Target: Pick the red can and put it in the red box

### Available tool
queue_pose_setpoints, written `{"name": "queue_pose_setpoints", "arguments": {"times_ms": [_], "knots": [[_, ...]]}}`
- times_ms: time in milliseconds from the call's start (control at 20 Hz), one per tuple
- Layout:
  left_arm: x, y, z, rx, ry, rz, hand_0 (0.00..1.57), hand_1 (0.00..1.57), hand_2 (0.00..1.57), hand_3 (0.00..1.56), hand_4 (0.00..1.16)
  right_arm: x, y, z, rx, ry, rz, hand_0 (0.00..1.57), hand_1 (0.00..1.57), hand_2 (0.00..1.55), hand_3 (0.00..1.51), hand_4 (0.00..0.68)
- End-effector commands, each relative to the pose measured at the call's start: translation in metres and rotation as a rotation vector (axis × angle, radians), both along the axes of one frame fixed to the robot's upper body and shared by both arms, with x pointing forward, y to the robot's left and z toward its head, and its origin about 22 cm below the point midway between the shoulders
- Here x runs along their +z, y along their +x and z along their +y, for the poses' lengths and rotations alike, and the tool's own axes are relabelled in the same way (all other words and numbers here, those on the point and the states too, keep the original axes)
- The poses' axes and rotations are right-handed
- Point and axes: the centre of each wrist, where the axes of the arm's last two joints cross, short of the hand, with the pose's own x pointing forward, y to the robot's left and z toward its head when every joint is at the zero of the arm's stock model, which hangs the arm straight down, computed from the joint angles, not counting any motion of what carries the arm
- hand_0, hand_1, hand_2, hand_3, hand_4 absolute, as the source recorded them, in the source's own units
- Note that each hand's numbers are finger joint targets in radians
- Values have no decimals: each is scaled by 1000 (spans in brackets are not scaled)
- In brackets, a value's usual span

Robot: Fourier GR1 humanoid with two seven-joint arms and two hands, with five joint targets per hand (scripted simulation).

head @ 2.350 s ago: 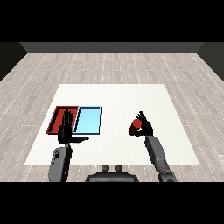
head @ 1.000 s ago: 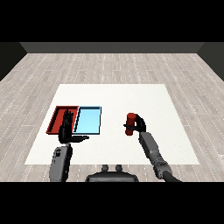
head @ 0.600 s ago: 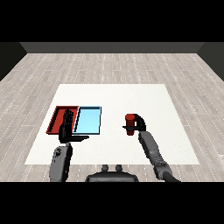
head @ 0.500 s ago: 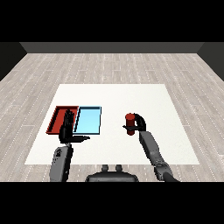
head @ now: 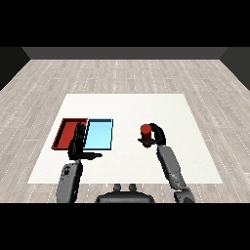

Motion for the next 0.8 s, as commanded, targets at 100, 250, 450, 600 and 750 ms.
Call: {"name": "queue_pose_setpoints", "arguments": {"times_ms": [100, 250, 450, 600, 750], "knots": [[15, -7, -20, -37, 13, 22, 0, 0, 0, 0, 0, 55, -14, -4, 36, -5, -120, 1460, 1460, 1437, 1384, 642], [13, -7, -20, -59, 19, 45, 0, 0, 0, 0, 0, 60, -27, -21, 33, 39, -140, 1463, 1463, 1435, 1389, 655], [3, 2, -54, -101, 15, 111, 0, 0, 0, 0, 0, 65, -26, 25, 15, 54, -147, 1448, 1448, 1433, 1388, 653], [3, 3, -59, -100, 13, 112, 0, 0, 0, 0, 0, 67, -33, 79, 24, 49, -144, 1448, 1448, 1433, 1388, 653], [-3, -13, -61, -96, 21, 124, 0, 0, 0, 0, 0, 68, -39, 101, 20, 60, -133, 1448, 1448, 1433, 1388, 653]]}}
